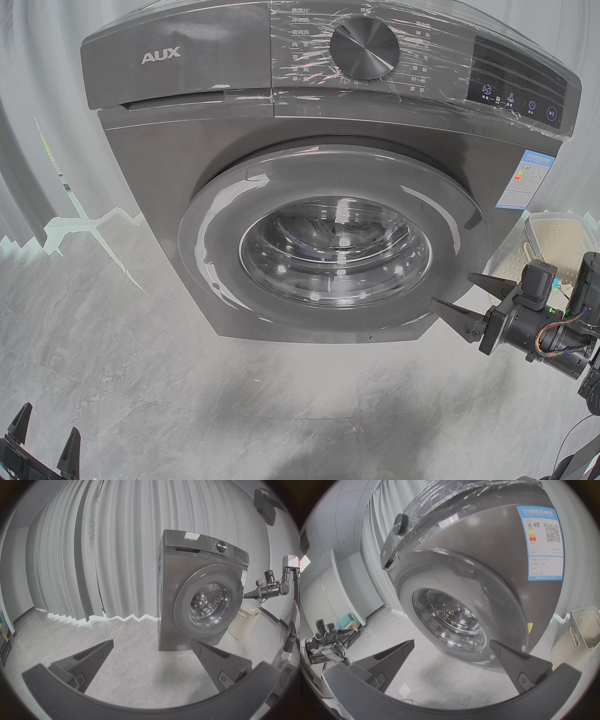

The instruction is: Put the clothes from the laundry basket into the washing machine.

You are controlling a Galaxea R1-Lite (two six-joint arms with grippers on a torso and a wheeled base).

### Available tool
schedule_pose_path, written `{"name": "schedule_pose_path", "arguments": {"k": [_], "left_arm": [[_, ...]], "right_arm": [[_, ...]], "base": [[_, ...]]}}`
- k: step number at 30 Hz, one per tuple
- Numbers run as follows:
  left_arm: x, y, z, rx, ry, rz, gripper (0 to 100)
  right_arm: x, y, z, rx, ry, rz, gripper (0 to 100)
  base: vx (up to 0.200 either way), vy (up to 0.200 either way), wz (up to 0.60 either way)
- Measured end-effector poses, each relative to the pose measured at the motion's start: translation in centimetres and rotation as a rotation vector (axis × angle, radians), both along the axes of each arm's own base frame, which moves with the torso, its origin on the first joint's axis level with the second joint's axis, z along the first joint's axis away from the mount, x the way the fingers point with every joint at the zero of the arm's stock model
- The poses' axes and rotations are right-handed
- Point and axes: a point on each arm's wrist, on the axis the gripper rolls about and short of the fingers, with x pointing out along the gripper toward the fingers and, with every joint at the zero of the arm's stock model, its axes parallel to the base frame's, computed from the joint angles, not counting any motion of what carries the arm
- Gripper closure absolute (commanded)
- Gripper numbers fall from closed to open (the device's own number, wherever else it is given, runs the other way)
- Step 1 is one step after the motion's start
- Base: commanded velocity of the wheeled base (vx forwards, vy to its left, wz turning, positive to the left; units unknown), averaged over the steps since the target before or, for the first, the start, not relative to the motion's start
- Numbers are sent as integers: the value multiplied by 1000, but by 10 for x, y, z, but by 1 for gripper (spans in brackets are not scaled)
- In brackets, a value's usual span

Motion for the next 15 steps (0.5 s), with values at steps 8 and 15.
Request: {"name": "schedule_pose_path", "arguments": {"k": [8, 15], "left_arm": [[0, 0, 0, 0, 0, 0, 0], [0, 0, 0, 1, 0, 0, 0]], "right_arm": [[-9, -4, -13, -26, 37, 12, 0], [-16, -3, -11, -18, 24, 30, 0]], "base": [[0, 0, 0], [86, -86, 0]]}}
